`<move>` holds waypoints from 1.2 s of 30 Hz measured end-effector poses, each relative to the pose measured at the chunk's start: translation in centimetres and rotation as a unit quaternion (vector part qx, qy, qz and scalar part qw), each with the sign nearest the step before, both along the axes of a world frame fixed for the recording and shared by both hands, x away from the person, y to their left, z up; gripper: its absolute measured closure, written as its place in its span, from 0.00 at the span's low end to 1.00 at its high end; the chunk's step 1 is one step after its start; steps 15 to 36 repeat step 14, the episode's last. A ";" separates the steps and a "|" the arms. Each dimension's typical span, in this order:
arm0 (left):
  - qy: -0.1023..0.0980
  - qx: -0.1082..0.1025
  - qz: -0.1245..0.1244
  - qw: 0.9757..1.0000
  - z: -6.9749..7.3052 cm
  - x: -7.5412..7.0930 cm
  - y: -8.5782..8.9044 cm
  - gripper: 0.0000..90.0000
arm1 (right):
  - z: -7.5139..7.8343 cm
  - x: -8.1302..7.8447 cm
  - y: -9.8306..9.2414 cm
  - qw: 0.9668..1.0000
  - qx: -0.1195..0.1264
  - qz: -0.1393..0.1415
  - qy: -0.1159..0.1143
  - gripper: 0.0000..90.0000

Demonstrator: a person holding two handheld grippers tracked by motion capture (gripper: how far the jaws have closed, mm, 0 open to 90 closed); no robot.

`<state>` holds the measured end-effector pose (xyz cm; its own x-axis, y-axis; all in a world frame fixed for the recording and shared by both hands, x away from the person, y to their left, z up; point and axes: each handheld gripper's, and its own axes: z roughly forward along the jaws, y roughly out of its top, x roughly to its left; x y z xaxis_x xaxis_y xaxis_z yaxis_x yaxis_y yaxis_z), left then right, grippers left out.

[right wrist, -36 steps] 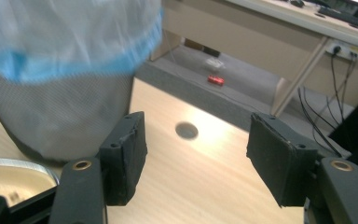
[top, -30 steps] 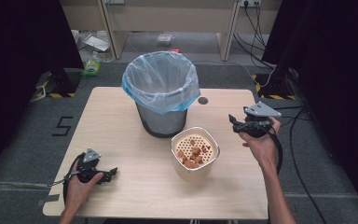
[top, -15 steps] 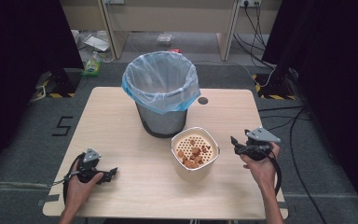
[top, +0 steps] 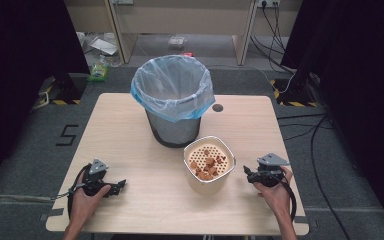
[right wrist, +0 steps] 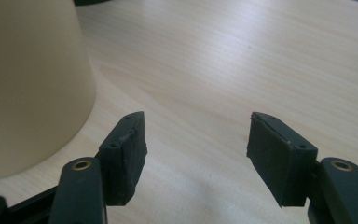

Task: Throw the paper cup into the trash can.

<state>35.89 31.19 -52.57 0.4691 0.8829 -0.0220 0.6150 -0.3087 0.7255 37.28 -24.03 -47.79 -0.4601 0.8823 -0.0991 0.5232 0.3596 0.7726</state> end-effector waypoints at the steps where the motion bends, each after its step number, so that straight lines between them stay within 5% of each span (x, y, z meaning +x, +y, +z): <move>1: 0.000 0.000 0.000 1.000 0.0 0.0 0.0 0.00 | -0.2 -0.1 0.0 1.000 0.003 -0.002 0.002 0.42; 14: 0.000 0.000 0.000 1.000 0.0 0.0 0.0 0.00 | -2.0 -0.1 -0.1 0.999 -0.007 -0.003 0.038 0.38; 36: 0.000 0.000 0.000 1.000 0.0 0.0 0.0 0.00 | -2.0 -0.1 -0.1 0.999 -0.007 -0.003 0.038 0.38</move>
